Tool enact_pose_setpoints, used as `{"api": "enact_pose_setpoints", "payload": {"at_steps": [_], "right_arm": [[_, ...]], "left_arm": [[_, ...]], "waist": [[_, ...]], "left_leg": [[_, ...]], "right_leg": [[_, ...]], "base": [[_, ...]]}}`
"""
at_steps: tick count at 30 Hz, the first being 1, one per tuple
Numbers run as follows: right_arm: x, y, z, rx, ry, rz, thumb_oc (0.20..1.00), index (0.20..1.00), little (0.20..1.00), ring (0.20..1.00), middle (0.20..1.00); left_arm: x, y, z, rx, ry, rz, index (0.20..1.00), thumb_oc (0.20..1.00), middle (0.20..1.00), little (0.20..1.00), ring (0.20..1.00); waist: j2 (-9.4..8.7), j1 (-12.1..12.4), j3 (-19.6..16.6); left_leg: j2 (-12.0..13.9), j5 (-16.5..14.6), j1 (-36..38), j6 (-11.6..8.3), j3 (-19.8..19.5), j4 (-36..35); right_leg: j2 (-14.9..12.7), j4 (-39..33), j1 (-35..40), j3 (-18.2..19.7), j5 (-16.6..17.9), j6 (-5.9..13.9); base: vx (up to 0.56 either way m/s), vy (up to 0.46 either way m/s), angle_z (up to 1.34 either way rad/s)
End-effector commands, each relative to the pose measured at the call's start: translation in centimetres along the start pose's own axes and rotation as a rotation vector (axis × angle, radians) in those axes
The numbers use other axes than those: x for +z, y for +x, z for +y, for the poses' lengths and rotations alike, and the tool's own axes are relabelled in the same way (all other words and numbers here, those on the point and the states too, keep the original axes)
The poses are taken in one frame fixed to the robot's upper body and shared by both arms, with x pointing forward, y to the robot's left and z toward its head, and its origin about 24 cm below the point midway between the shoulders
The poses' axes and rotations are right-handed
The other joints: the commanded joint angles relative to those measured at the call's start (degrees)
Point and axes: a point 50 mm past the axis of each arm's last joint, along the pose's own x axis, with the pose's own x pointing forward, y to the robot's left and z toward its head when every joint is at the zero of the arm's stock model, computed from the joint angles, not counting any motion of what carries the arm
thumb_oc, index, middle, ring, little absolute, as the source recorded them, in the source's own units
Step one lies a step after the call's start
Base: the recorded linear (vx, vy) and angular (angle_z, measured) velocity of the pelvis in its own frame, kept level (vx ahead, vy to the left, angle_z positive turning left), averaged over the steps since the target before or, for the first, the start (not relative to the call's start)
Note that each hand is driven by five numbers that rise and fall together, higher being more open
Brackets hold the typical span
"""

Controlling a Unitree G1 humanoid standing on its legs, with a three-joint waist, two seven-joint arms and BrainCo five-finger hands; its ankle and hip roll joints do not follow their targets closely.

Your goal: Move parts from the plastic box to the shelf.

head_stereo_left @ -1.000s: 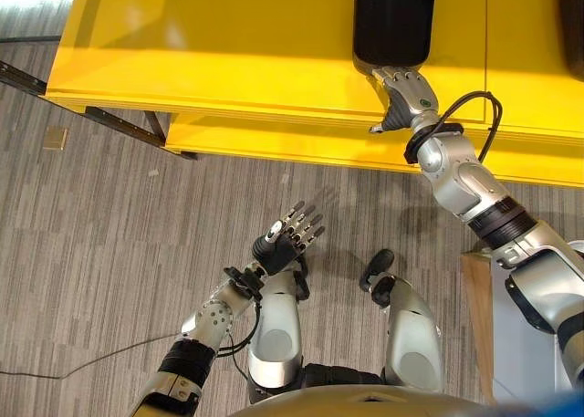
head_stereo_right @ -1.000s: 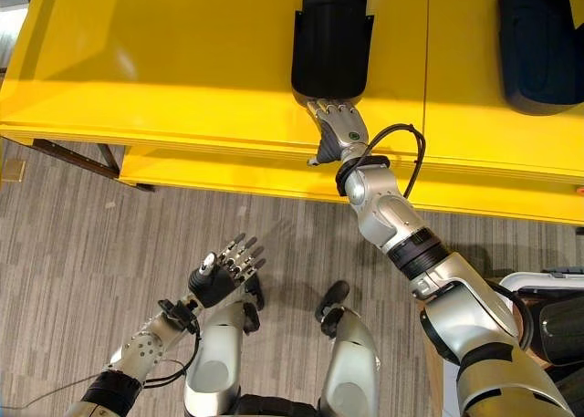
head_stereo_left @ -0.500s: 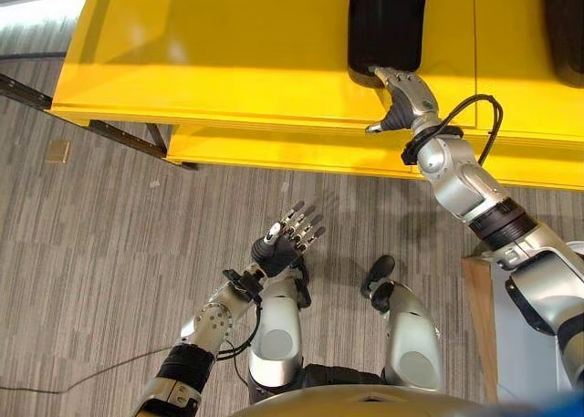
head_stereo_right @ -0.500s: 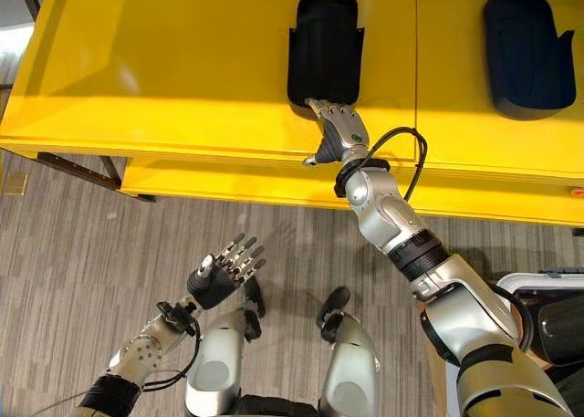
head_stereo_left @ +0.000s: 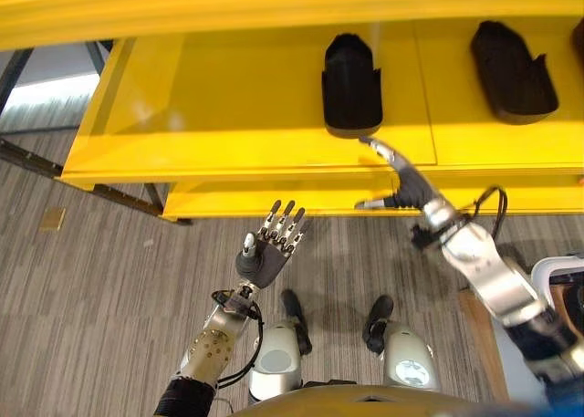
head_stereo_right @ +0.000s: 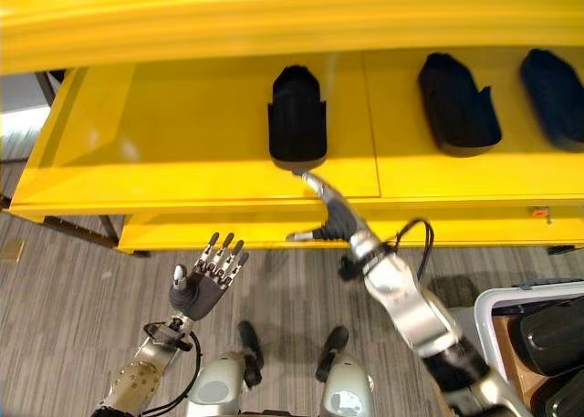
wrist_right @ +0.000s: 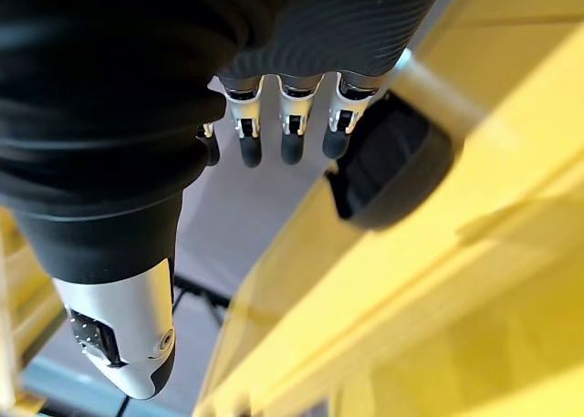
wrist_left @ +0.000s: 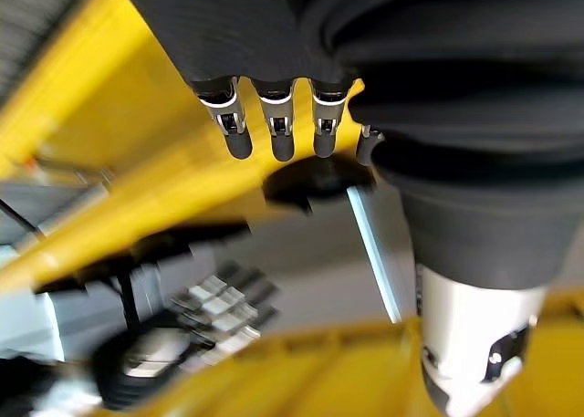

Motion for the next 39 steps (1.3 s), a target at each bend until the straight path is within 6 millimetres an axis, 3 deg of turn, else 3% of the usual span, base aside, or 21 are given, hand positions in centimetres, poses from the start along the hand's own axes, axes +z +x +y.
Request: {"api": "enact_pose_setpoints", "payload": {"at_steps": [1,7,12,15,17,19,20,24,26,27,29,34,36,39], "right_arm": [[2.5,0.0,-1.5,-0.057,0.025,-0.197,1.0,1.0,1.0,1.0,1.0],[0.8,-1.9,-2.2,-0.25,0.089,-0.126,1.0,1.0,1.0,1.0,1.0],[-2.4,-3.8,-2.6,-0.417,0.151,0.068,1.0,1.0,1.0,1.0,1.0],[-4.9,-5.4,-2.4,-0.485,0.176,0.21,1.0,1.0,1.0,1.0,1.0],[-5.4,-5.6,-2.3,-0.503,0.186,0.245,1.0,1.0,1.0,1.0,1.0],[-6.7,-6.6,-1.8,-0.566,0.18,0.327,1.0,1.0,1.0,1.0,1.0],[-6.8,-6.6,-1.8,-0.567,0.179,0.327,1.0,1.0,1.0,1.0,1.0],[-6.8,-5.3,-1.3,-0.545,0.16,0.342,1.0,1.0,1.0,1.0,1.0],[-6.9,-4.7,-1.6,-0.578,0.138,0.361,1.0,1.0,1.0,1.0,1.0],[-7.0,-4.6,-1.8,-0.588,0.127,0.369,1.0,1.0,1.0,1.0,1.0],[-7.7,-5.1,-2.8,-0.635,0.089,0.403,1.0,1.0,1.0,1.0,1.0],[-8.2,-5.4,-3.6,-0.65,0.025,0.419,1.0,1.0,1.0,1.0,1.0],[-8.8,-6.1,-4.0,-0.656,0.012,0.454,1.0,1.0,1.0,1.0,1.0],[-9.0,-6.4,-4.5,-0.646,-0.017,0.449,1.0,1.0,1.0,1.0,1.0]], "left_arm": [[0.5,-0.2,-1.6,-0.172,0.012,-0.035,1.0,1.0,1.0,1.0,1.0],[0.0,-0.9,-2.3,-0.248,0.076,0.077,1.0,1.0,1.0,1.0,1.0],[-0.4,-0.7,-3.1,-0.304,0.268,0.299,1.0,1.0,1.0,1.0,1.0],[-1.1,-0.3,-3.1,-0.339,0.331,0.444,1.0,1.0,1.0,1.0,1.0],[-1.3,-0.2,-3.1,-0.348,0.327,0.469,1.0,1.0,1.0,1.0,1.0],[-2.2,0.3,-3.1,-0.368,0.3,0.529,1.0,1.0,1.0,1.0,1.0],[-2.2,0.3,-3.1,-0.368,0.3,0.53,1.0,1.0,1.0,1.0,1.0],[-3.2,0.8,-2.7,-0.29,0.326,0.453,1.0,1.0,1.0,1.0,1.0],[-3.5,1.2,-2.8,-0.283,0.318,0.432,1.0,1.0,1.0,1.0,1.0],[-3.4,1.2,-2.8,-0.283,0.319,0.424,1.0,1.0,1.0,1.0,1.0],[-3.3,1.2,-2.8,-0.276,0.332,0.406,1.0,1.0,1.0,1.0,1.0],[-3.8,2.3,-3.0,-0.297,0.327,0.387,1.0,1.0,1.0,1.0,1.0],[-4.3,3.6,-3.5,-0.32,0.355,0.378,1.0,1.0,1.0,1.0,1.0],[-4.4,4.5,-3.9,-0.319,0.363,0.342,1.0,1.0,1.0,1.0,1.0]], "waist": [[-2.25,-0.14,-2.54],[-2.77,-1.8,-4.74],[-2.99,-5.0,-5.84],[-2.91,-7.41,-6.29],[-2.85,-7.79,-6.3],[-3.18,-9.92,-6.24],[-3.2,-9.77,-6.23],[-4.13,-8.99,-5.89],[-4.11,-8.48,-5.65],[-4.22,-8.4,-5.68],[-4.83,-8.73,-5.4],[-5.2,-10.22,-5.14],[-5.11,-12.48,-5.73],[-4.84,-13.44,-6.17]], "left_leg": [[4.59,1.11,0.79,-4.06,-1.98,-0.14],[3.93,-0.5,2.81,-3.3,-0.46,0.1],[2.45,-1.93,5.38,-2.32,1.89,-0.69],[0.94,-2.23,6.99,-1.56,4.26,-1.99],[0.57,-2.23,7.33,-1.38,4.76,-2.34],[-0.58,-3.4,8.5,-0.59,7.18,-2.39],[-0.63,-3.51,8.52,-0.54,7.32,-2.35],[1.06,-3.89,12.58,-1.09,18.2,-3.02],[1.26,-3.76,13.37,-1.07,20.91,-3.19],[1.21,-3.83,13.01,-0.83,21.4,-2.73],[2.54,-4.51,11.45,-0.51,20.62,0.5],[5.42,-4.73,10.81,-1.54,21.43,4.51],[7.1,-3.57,11.98,-3.8,21.39,7.24],[8.74,-1.18,12.96,-6.19,21.62,9.62]], "right_leg": [[-3.51,-0.25,3.71,0.6,-1.16,5.26],[-3.26,-1.99,5.46,1.72,-0.33,5.63],[-3.37,-3.81,6.12,4.1,1.2,6.78],[-4.48,-5.12,5.9,5.55,3.5,8.68],[-4.85,-5.26,5.69,5.84,4.08,9.18],[-7.08,-6.28,4.22,6.96,7.8,10.72],[-7.11,-6.34,4.17,7.11,7.92,10.78],[-10.76,-7.21,1.99,-5.84,14.49,11.66],[-10.84,-5.62,1.22,-9.14,13.93,10.98],[-9.54,-5.04,1.67,-9.98,12.25,10.47],[-6.85,-3.44,0.69,-9.77,8.96,8.38],[-4.25,-2.73,0.13,-8.5,5.57,5.67],[-1.76,-2.42,-0.84,-6.74,3.72,3.68],[0.04,-3.29,-1.01,-5.4,2.73,2.16]], "base": [[0.0,0.0,0.0],[-0.01,0.078,-0.03],[-0.04,0.157,-0.21],[-0.08,0.191,-0.48],[-0.04,0.091,-0.45],[-0.03,0.042,-0.42],[-0.03,-0.052,-0.3],[-0.05,-0.09,-0.93],[0.01,-0.152,-2.09],[0.14,-0.257,-1.88],[0.22,-0.298,-1.13],[0.21,-0.259,-0.83],[0.32,-0.321,-0.51],[0.25,-0.213,-0.49]]}}
